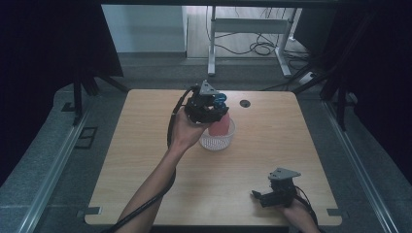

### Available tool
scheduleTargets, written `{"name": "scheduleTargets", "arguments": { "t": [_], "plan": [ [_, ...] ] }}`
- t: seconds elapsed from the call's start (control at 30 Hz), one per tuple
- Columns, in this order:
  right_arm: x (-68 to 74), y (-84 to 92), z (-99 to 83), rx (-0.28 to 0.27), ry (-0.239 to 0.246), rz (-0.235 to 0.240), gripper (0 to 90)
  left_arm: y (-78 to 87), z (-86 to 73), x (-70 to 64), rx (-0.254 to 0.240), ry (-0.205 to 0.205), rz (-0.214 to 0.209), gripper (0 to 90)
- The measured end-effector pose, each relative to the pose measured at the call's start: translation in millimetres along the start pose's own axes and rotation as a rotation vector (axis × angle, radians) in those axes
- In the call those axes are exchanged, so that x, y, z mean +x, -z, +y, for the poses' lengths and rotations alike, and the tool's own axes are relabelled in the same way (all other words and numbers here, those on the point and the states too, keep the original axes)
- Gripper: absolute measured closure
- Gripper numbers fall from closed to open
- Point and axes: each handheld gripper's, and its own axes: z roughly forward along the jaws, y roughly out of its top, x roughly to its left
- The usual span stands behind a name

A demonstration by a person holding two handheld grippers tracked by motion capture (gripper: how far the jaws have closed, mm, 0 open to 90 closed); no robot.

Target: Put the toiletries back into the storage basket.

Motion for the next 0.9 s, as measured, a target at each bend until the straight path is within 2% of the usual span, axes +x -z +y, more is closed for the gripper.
{"name": "scheduleTargets", "arguments": {
  "t": [0.37, 0.9],
  "plan": [
    [0.0, -0.1, 0.1, -0.001, 0.0, 0.001, 0.0, -19.6, -1.3, 5.5, 0.009, 0.022, 0.021, 52.8],
    [0.0, -0.2, 0.2, -0.001, 0.001, 0.002, 0.0, -42.1, -8.7, 9.1, 0.038, 0.024, 0.051, 52.8]
  ]
}}
